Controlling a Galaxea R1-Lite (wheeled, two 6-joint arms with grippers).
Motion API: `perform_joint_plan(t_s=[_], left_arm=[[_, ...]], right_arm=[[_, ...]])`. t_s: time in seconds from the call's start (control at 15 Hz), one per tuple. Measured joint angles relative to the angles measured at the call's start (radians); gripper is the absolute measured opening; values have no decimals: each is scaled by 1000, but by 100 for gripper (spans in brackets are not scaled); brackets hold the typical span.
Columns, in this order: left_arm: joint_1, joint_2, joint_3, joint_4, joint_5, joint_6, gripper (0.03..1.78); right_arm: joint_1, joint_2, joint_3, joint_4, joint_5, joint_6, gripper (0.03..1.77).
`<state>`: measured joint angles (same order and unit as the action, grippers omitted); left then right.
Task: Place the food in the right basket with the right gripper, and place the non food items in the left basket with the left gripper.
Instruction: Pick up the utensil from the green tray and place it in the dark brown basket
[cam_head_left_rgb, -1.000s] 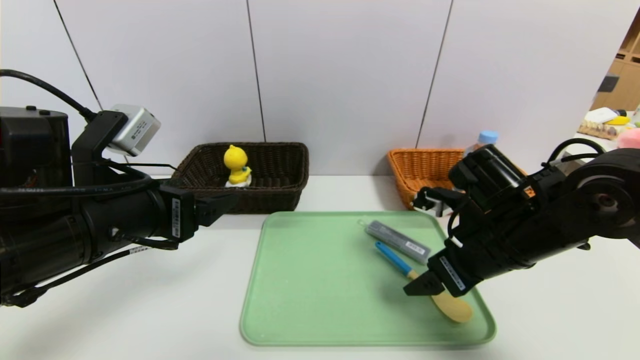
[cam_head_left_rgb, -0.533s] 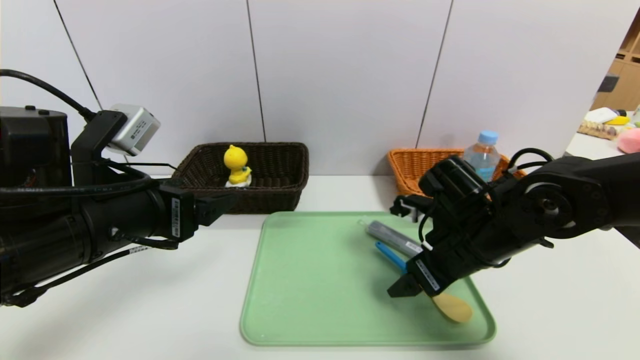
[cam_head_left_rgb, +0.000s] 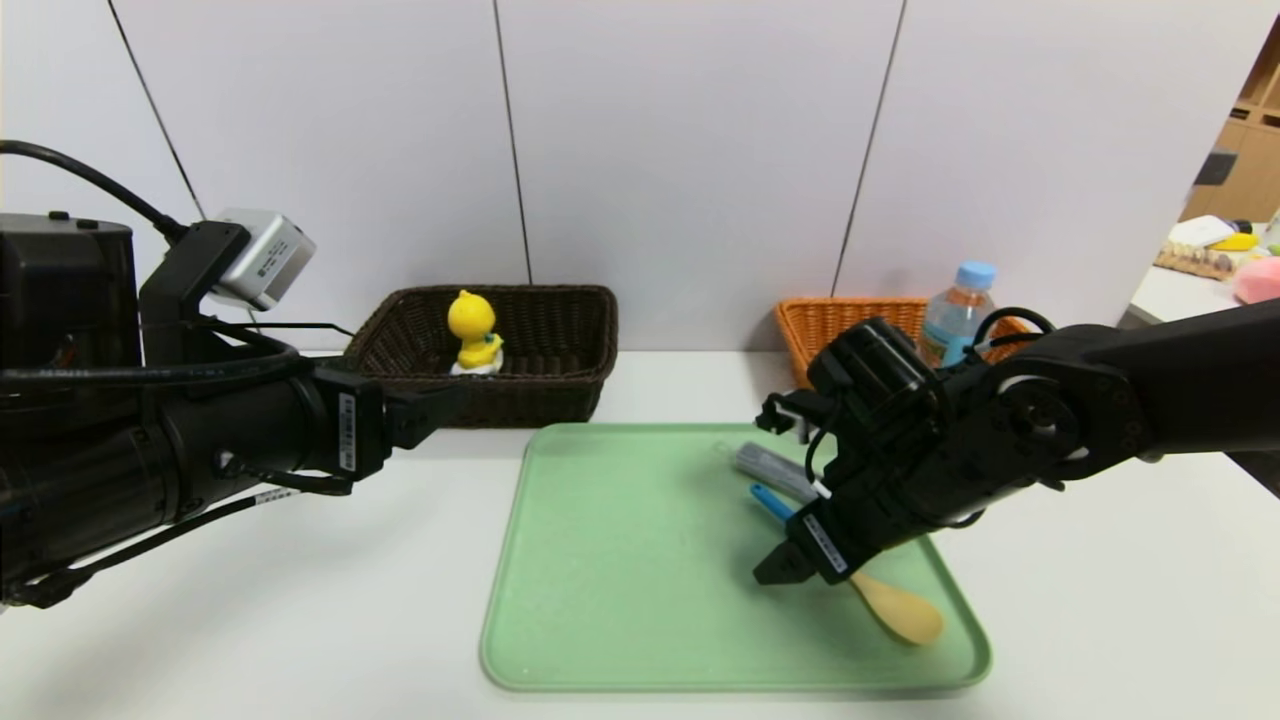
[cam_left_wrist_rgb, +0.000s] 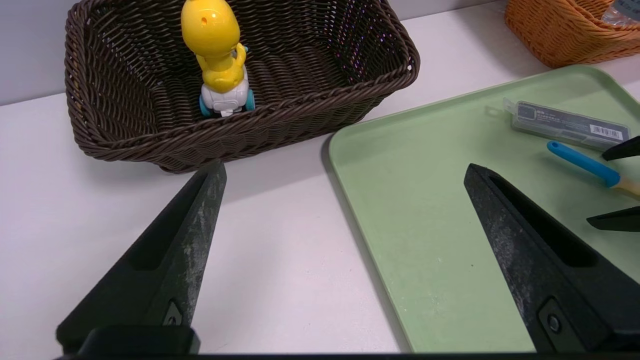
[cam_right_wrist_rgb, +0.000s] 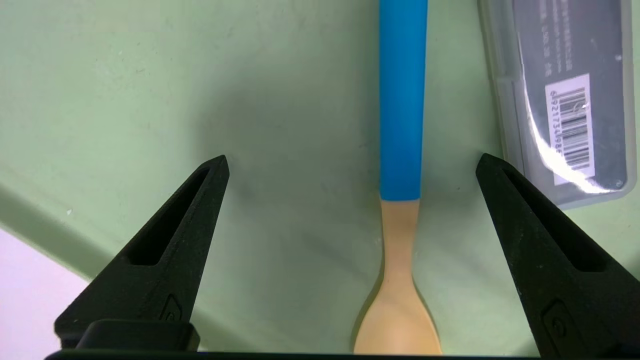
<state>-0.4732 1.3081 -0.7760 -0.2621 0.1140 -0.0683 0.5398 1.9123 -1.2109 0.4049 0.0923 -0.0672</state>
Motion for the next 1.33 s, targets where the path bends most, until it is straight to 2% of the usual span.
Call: perform_joint_plan(t_s=[0.53, 1.0, 1.33], left_arm=[[2, 2, -1, -1, 0, 0, 169], [2, -1, -2, -3, 2, -1, 169], [2, -3, -2, -3, 2, 0, 169]], right_arm=[[27, 6, 5, 18, -40, -4, 170], [63, 5, 4, 9, -162, 5, 170], [64, 1, 1, 11, -168, 4, 170]])
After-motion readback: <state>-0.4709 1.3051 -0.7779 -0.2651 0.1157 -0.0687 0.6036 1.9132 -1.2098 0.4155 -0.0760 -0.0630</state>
